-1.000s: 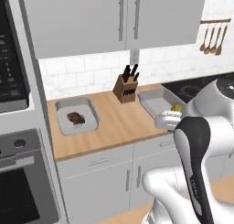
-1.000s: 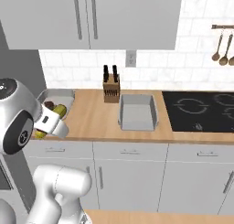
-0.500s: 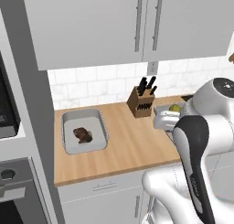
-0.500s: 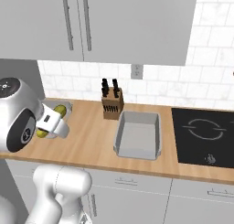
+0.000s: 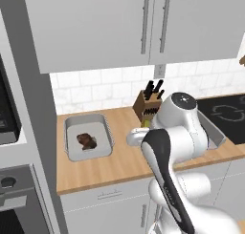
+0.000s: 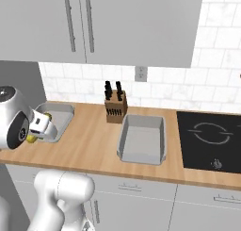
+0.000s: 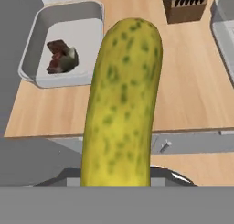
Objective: Place one cucumber and one steak in each tupperware on the nearby counter, to pack two identical lunches.
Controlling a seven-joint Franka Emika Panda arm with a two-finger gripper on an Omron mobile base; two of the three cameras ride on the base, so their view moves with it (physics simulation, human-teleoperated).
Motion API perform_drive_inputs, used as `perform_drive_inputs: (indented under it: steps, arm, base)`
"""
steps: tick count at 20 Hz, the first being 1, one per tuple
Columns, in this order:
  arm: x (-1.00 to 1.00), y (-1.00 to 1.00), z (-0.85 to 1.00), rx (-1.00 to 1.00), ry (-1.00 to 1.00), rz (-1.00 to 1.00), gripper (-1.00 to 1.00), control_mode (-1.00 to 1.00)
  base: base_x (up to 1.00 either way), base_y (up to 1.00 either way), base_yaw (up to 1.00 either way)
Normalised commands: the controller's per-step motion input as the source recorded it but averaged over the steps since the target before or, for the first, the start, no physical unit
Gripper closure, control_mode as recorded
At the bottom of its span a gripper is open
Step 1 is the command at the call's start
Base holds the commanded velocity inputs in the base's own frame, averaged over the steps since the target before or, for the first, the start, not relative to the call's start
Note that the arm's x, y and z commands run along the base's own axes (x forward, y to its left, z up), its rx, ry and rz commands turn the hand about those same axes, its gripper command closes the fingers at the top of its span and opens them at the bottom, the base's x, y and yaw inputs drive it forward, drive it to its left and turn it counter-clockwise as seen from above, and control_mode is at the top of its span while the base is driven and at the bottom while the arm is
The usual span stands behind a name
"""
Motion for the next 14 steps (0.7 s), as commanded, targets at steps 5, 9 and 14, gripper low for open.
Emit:
perform_drive_inputs:
  steps: [5,9,14]
  arm:
    - [0.84,0.62,-0.16,0.00,0.00,0.06,1.00,-1.00]
    - [0.78,0.34,-0.15,0.00,0.00,0.05,1.00,-1.00]
    - [0.67,0.36,-0.28,0.00,0.06,0.05,1.00,-1.00]
  base:
    - [0.00,0.00,0.00]
    - [0.00,0.00,0.00]
    - [0.00,0.00,0.00]
